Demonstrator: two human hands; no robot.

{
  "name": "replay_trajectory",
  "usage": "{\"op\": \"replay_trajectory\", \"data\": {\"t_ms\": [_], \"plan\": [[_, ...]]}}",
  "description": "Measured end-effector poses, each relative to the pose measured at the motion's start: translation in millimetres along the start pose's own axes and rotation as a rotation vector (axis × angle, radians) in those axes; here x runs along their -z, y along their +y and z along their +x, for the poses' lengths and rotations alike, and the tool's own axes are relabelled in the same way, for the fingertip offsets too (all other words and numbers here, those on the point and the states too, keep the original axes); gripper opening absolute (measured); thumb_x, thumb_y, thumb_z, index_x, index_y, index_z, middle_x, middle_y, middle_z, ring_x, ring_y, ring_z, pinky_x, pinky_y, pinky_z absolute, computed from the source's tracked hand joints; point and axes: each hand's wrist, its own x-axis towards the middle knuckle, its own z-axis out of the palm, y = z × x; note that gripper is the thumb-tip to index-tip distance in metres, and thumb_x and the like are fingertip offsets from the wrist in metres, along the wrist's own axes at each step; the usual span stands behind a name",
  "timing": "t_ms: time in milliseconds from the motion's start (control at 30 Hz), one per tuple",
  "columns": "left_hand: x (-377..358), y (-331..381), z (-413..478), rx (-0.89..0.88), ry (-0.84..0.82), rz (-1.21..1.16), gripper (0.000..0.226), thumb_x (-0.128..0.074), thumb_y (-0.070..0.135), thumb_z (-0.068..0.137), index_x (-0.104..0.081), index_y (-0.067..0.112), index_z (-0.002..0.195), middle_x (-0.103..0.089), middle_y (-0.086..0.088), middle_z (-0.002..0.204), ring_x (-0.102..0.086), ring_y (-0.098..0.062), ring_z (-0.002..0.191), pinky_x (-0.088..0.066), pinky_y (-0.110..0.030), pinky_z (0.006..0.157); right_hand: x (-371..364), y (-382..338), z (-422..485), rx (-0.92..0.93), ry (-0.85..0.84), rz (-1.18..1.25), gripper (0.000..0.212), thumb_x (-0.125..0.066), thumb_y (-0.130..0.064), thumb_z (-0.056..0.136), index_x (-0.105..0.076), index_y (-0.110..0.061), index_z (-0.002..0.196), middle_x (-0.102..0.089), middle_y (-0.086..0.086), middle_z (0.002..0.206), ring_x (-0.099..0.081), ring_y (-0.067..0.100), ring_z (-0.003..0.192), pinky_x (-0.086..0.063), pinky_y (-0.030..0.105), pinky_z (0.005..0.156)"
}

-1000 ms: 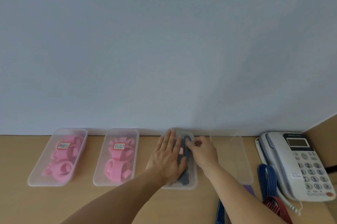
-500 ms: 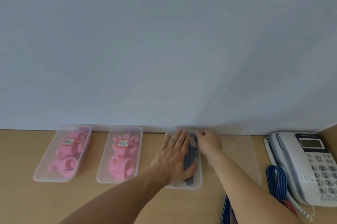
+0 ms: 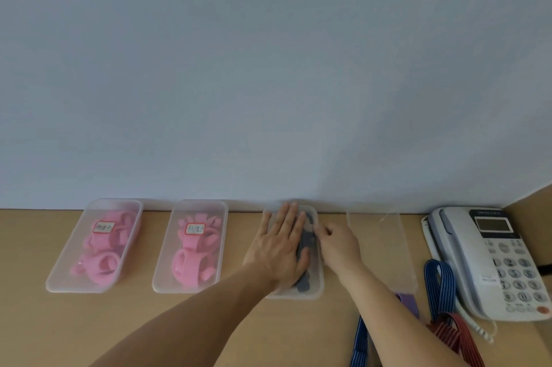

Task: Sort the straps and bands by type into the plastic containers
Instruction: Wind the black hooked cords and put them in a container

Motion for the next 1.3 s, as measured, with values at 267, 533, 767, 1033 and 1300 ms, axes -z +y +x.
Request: {"op": "replay_trajectory", "data": {"t_ms": [267,533,767,1033,1300], "plan": [[1.9,2.8,-0.2,0.032,-0.039,0.000,0.070,0.000,0.048,0.094,0.016,0.014,0.153,0.024,-0.006,0.161,0.029,-0.021,0.145,0.012,-0.047,0.121,-0.3,-3.3,-14.1,-0.005,0.010,0.014,0.046,-0.046,-0.037,0.101,-0.055,-0.015,0.061,-0.057,0.001,0.059,-0.060,0.026,0.064,-0.041,0.030,0.055],[0.4,1.5,-1.9,0.037,-0.040,-0.002,0.066,-0.008,0.047,0.101,0.015,0.014,0.153,0.024,-0.006,0.161,0.028,-0.020,0.146,0.011,-0.048,0.121,-4.0,20.2,-55.2,-0.106,-0.039,0.210,0.046,-0.052,-0.036,0.099,-0.053,-0.013,0.059,-0.059,0.008,0.047,-0.055,0.017,0.042,-0.051,0.034,0.060],[2.0,0.8,-4.7,0.039,-0.034,0.021,0.067,-0.006,0.048,0.101,0.016,0.014,0.154,0.024,-0.006,0.161,0.027,-0.020,0.146,0.009,-0.047,0.121,-2.8,25.2,-70.3,-0.200,-0.127,0.439,0.031,-0.057,-0.026,0.098,-0.061,-0.007,0.074,-0.062,0.009,0.057,-0.056,0.020,0.048,-0.052,0.030,0.054],[-0.6,-1.2,-5.3,0.040,-0.009,-0.010,0.069,-0.005,0.050,0.099,0.011,0.014,0.155,0.018,-0.005,0.162,0.023,-0.019,0.148,0.009,-0.045,0.122,-15.6,35.2,-87.0,-0.234,-0.056,0.643,0.014,-0.067,-0.010,0.091,-0.065,0.001,0.082,-0.060,0.008,0.062,-0.057,0.017,0.048,-0.048,0.028,0.043],[0.1,-10.1,-25.3,0.080,0.066,-0.116,0.086,0.017,0.050,0.081,-0.004,0.016,0.157,0.012,-0.007,0.164,0.020,-0.021,0.149,0.016,-0.035,0.117,-17.2,27.9,-91.9,-0.185,-0.046,0.527,0.014,-0.066,-0.019,0.092,-0.065,-0.005,0.089,-0.063,0.008,0.073,-0.056,0.011,0.047,-0.050,0.027,0.045]]}}
